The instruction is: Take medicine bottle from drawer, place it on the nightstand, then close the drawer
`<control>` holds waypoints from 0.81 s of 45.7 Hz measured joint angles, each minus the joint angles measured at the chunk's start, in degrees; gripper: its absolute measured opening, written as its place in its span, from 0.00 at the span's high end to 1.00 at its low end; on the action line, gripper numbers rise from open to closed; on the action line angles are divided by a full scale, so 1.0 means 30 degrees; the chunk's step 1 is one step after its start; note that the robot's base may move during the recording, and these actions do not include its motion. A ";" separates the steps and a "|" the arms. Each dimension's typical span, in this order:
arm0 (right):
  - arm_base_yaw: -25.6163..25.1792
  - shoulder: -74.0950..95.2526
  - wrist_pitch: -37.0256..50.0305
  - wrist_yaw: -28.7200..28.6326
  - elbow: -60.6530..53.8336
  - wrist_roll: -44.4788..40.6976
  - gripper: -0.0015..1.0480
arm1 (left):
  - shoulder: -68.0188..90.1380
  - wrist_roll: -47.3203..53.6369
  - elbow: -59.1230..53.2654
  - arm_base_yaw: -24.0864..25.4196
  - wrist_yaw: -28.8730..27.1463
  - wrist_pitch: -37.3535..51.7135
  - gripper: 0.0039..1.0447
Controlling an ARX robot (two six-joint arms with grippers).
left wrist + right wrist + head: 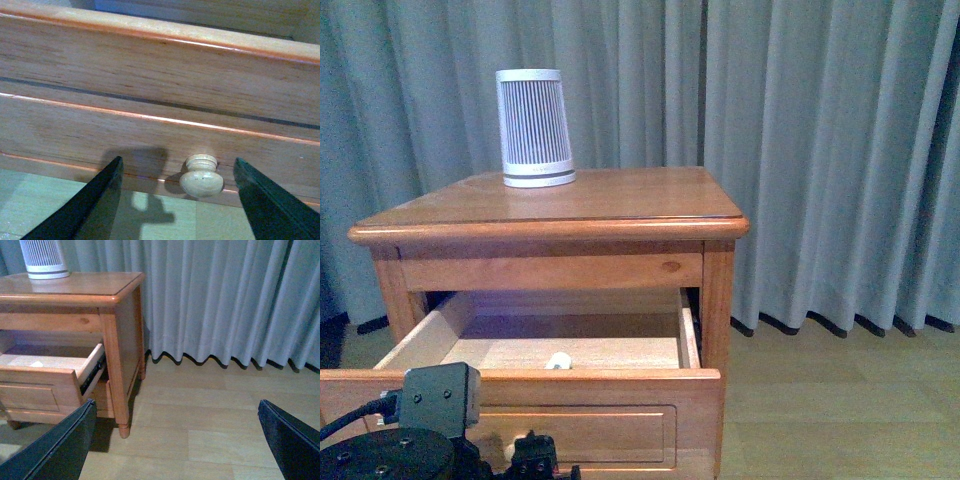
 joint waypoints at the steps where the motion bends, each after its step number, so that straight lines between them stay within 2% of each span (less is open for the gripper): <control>1: 0.0000 0.0000 0.0000 0.0000 0.0000 0.0000 0.07 | 0.0007 0.0000 0.0000 0.0000 -0.0015 0.0000 0.27; 3: 0.0000 0.0000 0.0000 0.0007 0.0000 0.0000 0.07 | 0.0007 0.0000 0.0000 -0.0036 -0.0029 0.0000 0.19; 8: 0.0000 0.0000 0.0000 0.0000 0.0000 0.0000 0.07 | -0.0058 -0.0080 -0.0087 -0.0189 -0.0066 -0.0044 0.05; 19: 0.0000 0.0000 0.0000 0.0007 0.0000 0.0000 0.07 | -0.2572 -0.0131 -0.0670 -0.0058 0.0583 -0.1224 0.06; 28: 0.0000 0.0000 0.0000 0.0007 0.0000 0.0000 0.07 | -0.6834 0.1297 -0.1923 0.1282 0.2871 -0.2936 0.06; 37: 0.0000 0.0000 0.0000 0.0007 0.0000 0.0000 0.07 | -1.3529 0.2616 -0.5741 0.2448 0.5486 -0.5792 0.06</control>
